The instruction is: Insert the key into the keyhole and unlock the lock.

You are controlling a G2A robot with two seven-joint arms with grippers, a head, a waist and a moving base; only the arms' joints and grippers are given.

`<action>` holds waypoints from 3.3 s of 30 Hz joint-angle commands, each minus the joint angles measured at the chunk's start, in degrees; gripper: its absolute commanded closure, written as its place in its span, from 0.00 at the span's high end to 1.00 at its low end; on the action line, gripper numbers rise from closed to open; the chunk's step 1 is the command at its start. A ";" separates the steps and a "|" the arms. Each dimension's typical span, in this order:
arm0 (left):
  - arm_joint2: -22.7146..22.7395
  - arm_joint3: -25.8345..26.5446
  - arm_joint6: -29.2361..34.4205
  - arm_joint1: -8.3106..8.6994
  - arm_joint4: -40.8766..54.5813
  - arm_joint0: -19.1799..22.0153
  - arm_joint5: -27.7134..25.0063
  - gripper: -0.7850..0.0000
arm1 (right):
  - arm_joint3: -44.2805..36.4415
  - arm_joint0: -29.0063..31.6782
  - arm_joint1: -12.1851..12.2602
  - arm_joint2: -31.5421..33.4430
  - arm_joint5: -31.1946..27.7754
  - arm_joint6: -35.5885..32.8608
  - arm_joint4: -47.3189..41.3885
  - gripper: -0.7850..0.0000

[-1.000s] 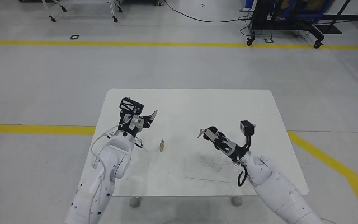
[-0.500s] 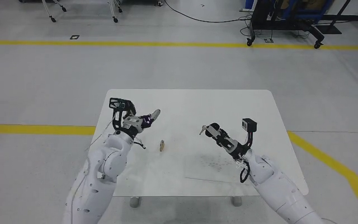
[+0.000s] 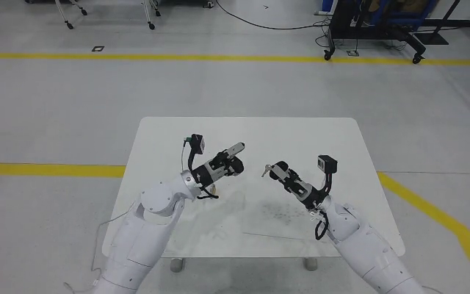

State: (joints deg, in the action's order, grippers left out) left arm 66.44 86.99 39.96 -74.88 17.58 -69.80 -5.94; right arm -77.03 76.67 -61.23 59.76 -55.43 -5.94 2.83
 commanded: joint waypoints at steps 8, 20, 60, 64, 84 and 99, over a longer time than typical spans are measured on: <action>-0.18 -2.35 4.63 0.56 -7.31 2.11 -12.03 0.96 | -0.88 -0.09 -0.65 -1.86 2.98 -0.96 -0.42 0.00; -1.08 -0.94 6.30 1.31 -13.26 1.74 -13.06 0.38 | 1.18 -1.62 -2.21 -3.06 2.82 0.01 -2.50 0.00; -4.41 0.09 6.13 2.37 -16.16 1.99 -12.24 0.00 | 1.62 -0.69 -3.87 -0.81 0.36 -6.00 -8.22 0.00; -4.42 0.20 5.78 2.48 -16.20 1.95 -12.37 0.00 | 1.41 -0.49 -3.99 -0.61 0.25 -6.51 -8.37 0.47; -0.45 1.24 -0.32 3.52 -25.40 2.06 -11.60 0.00 | 1.44 -0.47 -4.17 -0.22 0.37 -7.19 -9.23 1.00; 1.17 -4.70 33.27 5.36 -4.04 5.35 -10.45 0.00 | 0.27 0.43 -4.13 -0.39 2.51 -9.95 -14.98 1.00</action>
State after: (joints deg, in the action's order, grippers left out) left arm 68.62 82.48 71.47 -69.50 15.54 -64.97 -17.43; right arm -76.85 77.10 -65.45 59.36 -53.18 -14.50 -10.57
